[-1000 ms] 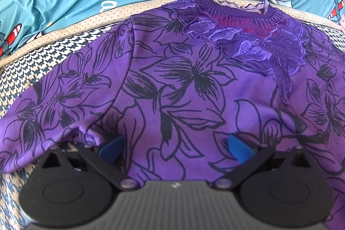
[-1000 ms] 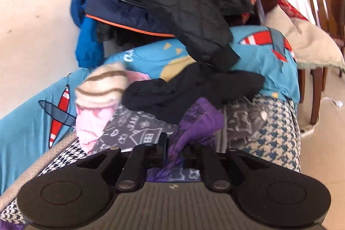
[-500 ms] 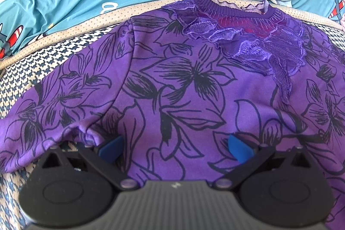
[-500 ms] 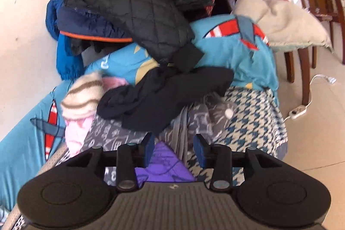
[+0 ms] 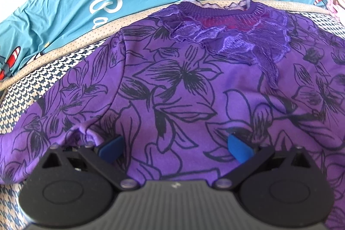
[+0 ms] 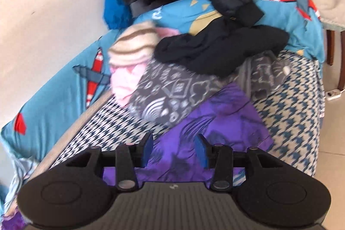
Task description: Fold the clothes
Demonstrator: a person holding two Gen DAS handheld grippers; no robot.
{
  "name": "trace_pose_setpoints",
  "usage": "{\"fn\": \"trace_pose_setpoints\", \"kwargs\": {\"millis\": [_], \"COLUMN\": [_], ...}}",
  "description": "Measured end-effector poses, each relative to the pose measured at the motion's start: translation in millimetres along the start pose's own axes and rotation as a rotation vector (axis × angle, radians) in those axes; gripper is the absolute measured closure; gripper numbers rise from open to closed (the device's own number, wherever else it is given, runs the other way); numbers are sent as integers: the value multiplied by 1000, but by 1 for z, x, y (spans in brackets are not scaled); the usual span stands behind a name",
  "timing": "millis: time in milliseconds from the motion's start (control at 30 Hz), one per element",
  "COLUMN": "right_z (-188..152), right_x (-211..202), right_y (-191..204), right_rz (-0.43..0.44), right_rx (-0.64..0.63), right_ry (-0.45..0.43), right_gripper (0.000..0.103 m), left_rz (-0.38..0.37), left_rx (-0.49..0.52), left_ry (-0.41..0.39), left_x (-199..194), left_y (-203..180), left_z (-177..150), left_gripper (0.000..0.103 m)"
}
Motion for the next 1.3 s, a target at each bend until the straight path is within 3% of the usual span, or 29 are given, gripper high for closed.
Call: {"fn": "trace_pose_setpoints", "kwargs": {"millis": [433,633,867,1067,1300], "right_z": [-47,-70,-107,-139,-165], "right_x": [-29,-55,-83,-101,-112], "right_y": [22,30,32,18,-2], "right_rz": [114,152,210,202,132], "right_rx": [16,-90,-215,-292,-348], "right_ry": [208,236,336,401,427], "right_gripper": [48,48,42,41,40], "left_rz": [-12,-8,7,-7,-16], "left_rx": [-83,-110,-94,-150,-176], "left_ry": [8,8,-3,4,20], "left_x": [-39,-53,-71,-79,-90], "left_y": [-13,-14,-19,-13,-10], "left_z": [-47,-65,-84,-97,-114], "left_gripper": [0,0,0,0,0]}}
Point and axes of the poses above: each gripper's, at about its wrist camera, not at the fingertips, and x roughly the way its jaws point, y to its left, z to its top, the point moved 5 cm from there along x, roughly the way its jaws point, and after that the axes turned 13 degrees about x, right-handed, at the moved point
